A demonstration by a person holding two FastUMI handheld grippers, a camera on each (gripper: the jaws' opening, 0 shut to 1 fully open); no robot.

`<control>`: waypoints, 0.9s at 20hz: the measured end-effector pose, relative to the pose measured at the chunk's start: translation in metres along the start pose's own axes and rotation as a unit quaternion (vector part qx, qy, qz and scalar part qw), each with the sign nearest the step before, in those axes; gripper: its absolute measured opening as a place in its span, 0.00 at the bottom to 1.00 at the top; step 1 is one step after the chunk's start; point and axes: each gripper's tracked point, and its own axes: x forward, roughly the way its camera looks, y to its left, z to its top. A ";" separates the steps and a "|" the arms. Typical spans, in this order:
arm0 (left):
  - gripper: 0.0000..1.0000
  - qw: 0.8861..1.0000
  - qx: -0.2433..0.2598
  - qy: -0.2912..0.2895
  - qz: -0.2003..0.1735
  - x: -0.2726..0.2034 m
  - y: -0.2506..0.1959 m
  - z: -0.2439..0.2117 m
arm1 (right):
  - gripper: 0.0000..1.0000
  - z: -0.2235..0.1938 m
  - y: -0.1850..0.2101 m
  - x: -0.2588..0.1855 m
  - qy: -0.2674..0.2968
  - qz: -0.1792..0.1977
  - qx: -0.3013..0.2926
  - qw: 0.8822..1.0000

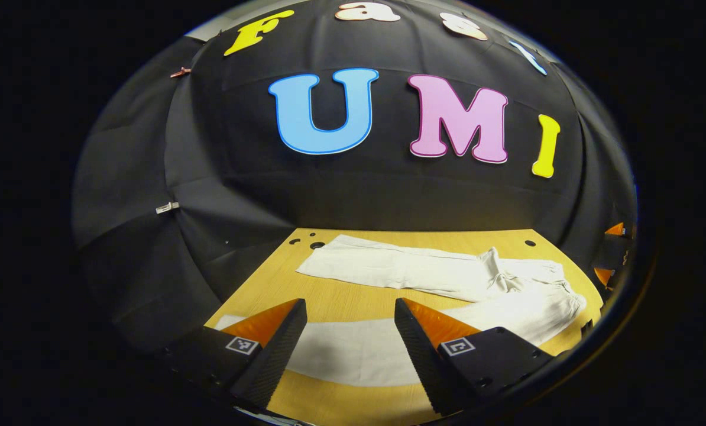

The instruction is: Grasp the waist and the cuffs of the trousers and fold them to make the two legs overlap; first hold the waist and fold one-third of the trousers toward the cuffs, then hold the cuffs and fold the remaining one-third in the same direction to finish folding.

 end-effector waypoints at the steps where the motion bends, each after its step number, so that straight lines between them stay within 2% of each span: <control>1: 0.96 1.000 -0.001 0.003 0.002 0.000 0.000 -0.002 | 0.97 -0.009 0.011 -0.002 0.002 0.021 -0.024 0.999; 5: 0.96 1.000 0.003 0.011 0.010 -0.003 0.000 -0.011 | 0.98 -0.044 0.053 -0.011 0.014 0.113 -0.115 0.987; 8: 0.95 1.000 0.008 0.014 0.018 -0.007 0.004 -0.018 | 0.98 -0.073 0.070 -0.010 0.034 0.150 -0.143 0.978; 10: 0.94 0.999 0.010 0.019 0.029 -0.009 0.012 -0.026 | 0.97 -0.092 0.076 -0.008 0.066 0.156 -0.105 0.980; 12: 0.94 0.999 0.006 0.029 0.045 -0.013 0.023 -0.036 | 0.98 -0.103 0.082 -0.006 0.102 0.152 -0.023 0.983; 13: 0.94 0.998 0.001 0.033 0.053 -0.015 0.029 -0.040 | 0.98 -0.105 0.082 -0.004 0.111 0.151 -0.008 0.982; 15: 0.94 0.997 -0.016 0.043 0.065 -0.017 0.037 -0.048 | 0.98 -0.109 0.084 -0.002 0.110 0.164 -0.053 0.979; 18: 0.94 0.995 -0.030 0.051 0.079 -0.018 0.046 -0.055 | 0.98 -0.119 0.108 -0.008 0.096 0.211 -0.140 0.963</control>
